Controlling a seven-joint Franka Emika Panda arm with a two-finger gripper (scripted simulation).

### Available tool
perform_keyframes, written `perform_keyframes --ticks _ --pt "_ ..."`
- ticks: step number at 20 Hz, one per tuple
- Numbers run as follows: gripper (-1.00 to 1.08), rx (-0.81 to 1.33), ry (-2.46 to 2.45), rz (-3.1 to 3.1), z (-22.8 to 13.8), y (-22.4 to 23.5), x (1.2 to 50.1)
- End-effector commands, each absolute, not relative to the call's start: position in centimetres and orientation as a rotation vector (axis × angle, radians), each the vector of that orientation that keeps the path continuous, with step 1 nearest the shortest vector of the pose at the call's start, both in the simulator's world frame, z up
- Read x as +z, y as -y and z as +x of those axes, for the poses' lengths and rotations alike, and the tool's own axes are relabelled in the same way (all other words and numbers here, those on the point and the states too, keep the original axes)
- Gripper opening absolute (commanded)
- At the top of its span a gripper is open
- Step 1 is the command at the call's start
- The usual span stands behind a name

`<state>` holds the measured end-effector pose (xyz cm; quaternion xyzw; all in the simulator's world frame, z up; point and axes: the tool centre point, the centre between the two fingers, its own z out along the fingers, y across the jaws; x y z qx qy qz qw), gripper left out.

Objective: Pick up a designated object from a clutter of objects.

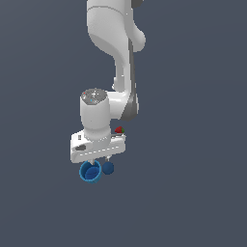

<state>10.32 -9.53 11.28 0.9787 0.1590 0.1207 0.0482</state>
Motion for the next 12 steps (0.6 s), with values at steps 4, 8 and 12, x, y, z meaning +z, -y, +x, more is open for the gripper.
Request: perform_keyframes --ticks 4,8,12 --pt "0.28 0.389 -0.512 2.969 10.6 9.9 10.3" --pt "0.28 0.387 -0.510 2.970 10.6 9.9 10.2" --pt "0.28 0.388 -0.511 2.970 10.7 9.9 9.6"
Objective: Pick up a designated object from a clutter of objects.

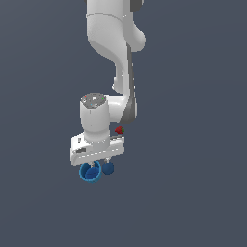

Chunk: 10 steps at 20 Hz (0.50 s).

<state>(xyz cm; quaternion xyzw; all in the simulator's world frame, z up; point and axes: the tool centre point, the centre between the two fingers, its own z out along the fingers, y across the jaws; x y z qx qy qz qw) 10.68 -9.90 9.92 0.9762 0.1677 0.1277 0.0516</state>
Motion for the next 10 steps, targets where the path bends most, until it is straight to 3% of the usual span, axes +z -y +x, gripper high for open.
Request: perform_keyframes --ticks 1,10 --pt "0.28 0.388 -0.511 2.970 10.8 9.9 9.3" --pt "0.28 0.390 -0.513 2.969 11.3 10.1 7.3"
